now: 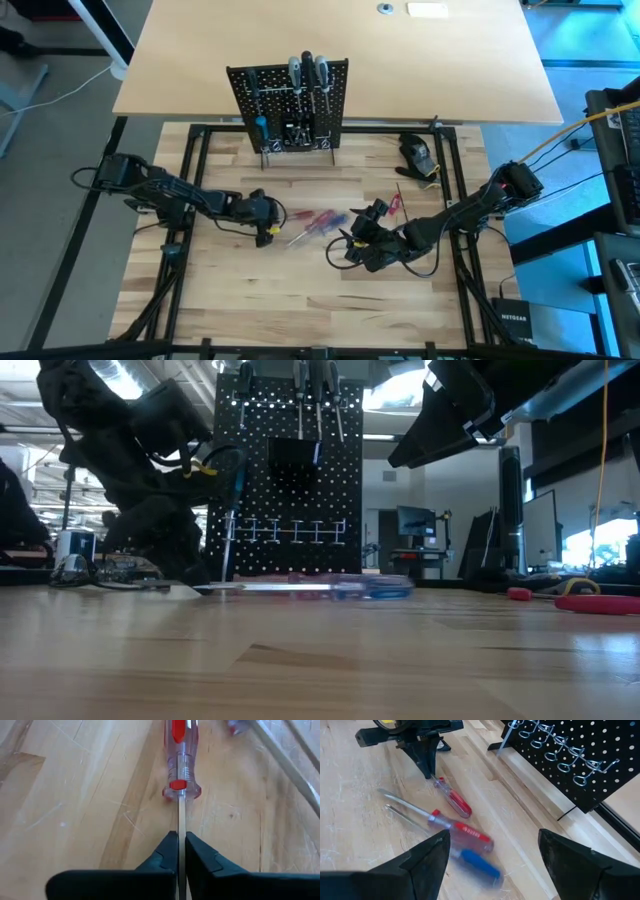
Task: Hang tools onto peg board
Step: Hang the left red and transparent screwdriver on the peg board
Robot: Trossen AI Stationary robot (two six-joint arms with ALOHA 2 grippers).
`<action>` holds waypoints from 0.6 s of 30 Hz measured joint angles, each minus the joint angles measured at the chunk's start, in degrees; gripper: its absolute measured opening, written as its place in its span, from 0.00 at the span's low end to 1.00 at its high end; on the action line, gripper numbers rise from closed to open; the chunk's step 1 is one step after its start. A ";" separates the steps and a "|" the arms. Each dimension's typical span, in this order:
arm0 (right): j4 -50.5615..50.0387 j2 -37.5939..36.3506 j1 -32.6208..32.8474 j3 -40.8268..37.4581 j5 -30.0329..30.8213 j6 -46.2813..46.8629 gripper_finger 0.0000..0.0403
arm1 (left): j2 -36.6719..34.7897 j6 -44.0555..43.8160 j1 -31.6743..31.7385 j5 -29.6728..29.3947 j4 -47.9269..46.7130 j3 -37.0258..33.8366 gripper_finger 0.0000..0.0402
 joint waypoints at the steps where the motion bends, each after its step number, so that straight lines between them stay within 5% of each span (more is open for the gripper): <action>1: 0.00 0.00 0.00 0.00 0.01 0.00 0.75 | 0.00 0.00 0.00 -0.08 -0.53 0.27 0.02; 18: -0.97 0.53 0.00 -0.02 -0.04 1.03 0.75 | -10.78 0.65 -2.87 -9.34 -2.13 -0.30 0.01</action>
